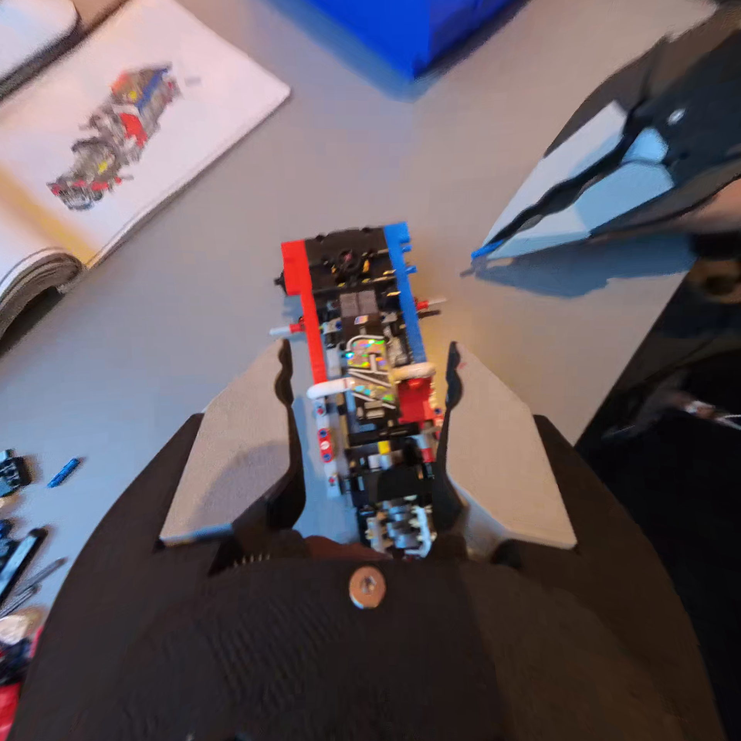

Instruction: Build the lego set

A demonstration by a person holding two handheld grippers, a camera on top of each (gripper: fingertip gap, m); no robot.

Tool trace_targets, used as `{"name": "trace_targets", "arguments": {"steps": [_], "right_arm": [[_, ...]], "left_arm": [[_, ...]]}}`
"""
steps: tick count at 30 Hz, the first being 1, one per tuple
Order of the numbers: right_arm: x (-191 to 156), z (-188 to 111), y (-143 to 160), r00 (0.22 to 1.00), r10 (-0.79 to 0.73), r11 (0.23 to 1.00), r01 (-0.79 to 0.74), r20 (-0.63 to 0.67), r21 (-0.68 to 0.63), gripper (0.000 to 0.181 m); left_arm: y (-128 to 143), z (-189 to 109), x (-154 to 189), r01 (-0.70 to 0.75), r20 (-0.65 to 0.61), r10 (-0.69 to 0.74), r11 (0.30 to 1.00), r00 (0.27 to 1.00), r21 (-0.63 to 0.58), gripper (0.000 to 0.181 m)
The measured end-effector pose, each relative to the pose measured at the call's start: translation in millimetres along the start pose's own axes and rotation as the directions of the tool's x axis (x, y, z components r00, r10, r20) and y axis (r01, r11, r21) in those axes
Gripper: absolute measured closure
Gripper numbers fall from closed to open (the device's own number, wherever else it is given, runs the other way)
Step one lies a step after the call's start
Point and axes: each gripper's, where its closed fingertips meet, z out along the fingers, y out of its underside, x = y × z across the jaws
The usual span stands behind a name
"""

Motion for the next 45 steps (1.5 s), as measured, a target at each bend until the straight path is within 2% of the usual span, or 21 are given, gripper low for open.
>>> {"name": "trace_targets", "arguments": {"steps": [2, 5, 7, 9, 11, 14, 15, 17, 21, 25, 32, 37, 39, 41, 43, 45], "right_arm": [[3, 8, -5, 1.0, 0.013, 1.0, -0.013, -0.003, -0.003, 0.18], [5, 15, -11, 1.0, 0.023, 1.0, -0.023, 0.007, 0.003, 0.18], [5, 15, -15, 0.999, 0.04, 0.999, -0.041, 0.028, 0.023, 0.18], [1, 9, -22, 0.996, 0.053, 0.995, -0.059, 0.078, 0.077, 0.18], [-3, 2, -26, 0.986, 0.081, 0.989, -0.098, 0.143, 0.114, 0.18], [-8, -6, -28, 0.955, 0.147, 0.978, -0.179, 0.259, 0.104, 0.18], [-9, -9, -28, 0.94, 0.167, 0.975, -0.201, 0.297, 0.089, 0.18], [-9, -14, -31, 0.915, 0.205, 0.966, -0.245, 0.346, 0.076, 0.18], [-11, -29, -45, 0.85, 0.262, 0.941, -0.33, 0.457, 0.075, 0.18], [-15, -39, -50, 0.791, 0.296, 0.918, -0.391, 0.536, 0.07, 0.18], [-12, -41, -43, 0.751, 0.334, 0.897, -0.439, 0.569, 0.053, 0.18], [-17, -38, -39, 0.731, 0.34, 0.898, -0.44, 0.591, 0.028, 0.18], [-19, -39, -40, 0.759, 0.289, 0.914, -0.399, 0.583, 0.067, 0.179], [-21, -41, -38, 0.821, 0.196, 0.944, -0.307, 0.536, 0.125, 0.171], [-22, -41, -31, 0.896, 0.07, 0.976, -0.153, 0.439, 0.157, 0.169], [-16, -39, -26, 0.955, -0.063, 0.985, 0.012, 0.291, 0.174, 0.174]], "left_arm": [[6, 11, -11, -0.003, 0.002, 0.003, 0.998, 1.0, -0.064, 0.103], [5, 20, -22, 0.005, 0.029, -0.002, 0.996, 1.0, -0.089, 0.102], [-10, 15, -14, -0.051, 0.021, 0.052, 0.999, 0.998, -0.016, 0.105], [-26, 9, 4, -0.169, 0.008, 0.169, 0.984, 0.986, 0.056, 0.12], [-30, 11, 19, -0.337, 0.039, 0.335, 0.94, 0.941, 0.055, 0.132], [-34, 25, 42, -0.606, 0.079, 0.601, 0.794, 0.795, 0.052, 0.153], [-37, 31, 47, -0.652, 0.089, 0.646, 0.757, 0.758, 0.054, 0.158], [-39, 40, 68, -0.703, 0.026, 0.703, 0.706, 0.71, 0.088, 0.159], [-43, 61, 81, -0.744, -0.018, 0.746, 0.665, 0.665, 0.073, 0.157], [-50, 68, 87, -0.749, -0.017, 0.754, 0.654, 0.656, 0.105, 0.178], [-52, 71, 91, -0.778, 0.033, 0.781, 0.616, 0.624, 0.123, 0.178], [-43, 72, 93, -0.781, -0.018, 0.786, 0.616, 0.618, 0.108, 0.179], [-38, 72, 94, -0.739, -0.087, 0.744, 0.668, 0.662, 0.086, 0.179], [-33, 72, 94, -0.684, -0.163, 0.682, 0.728, 0.713, 0.054, 0.179], [-30, 71, 93, -0.645, -0.217, 0.634, 0.764, 0.742, 0.027, 0.179], [-28, 72, 91, -0.648, -0.232, 0.63, 0.761, 0.741, -0.004, 0.179]]}}
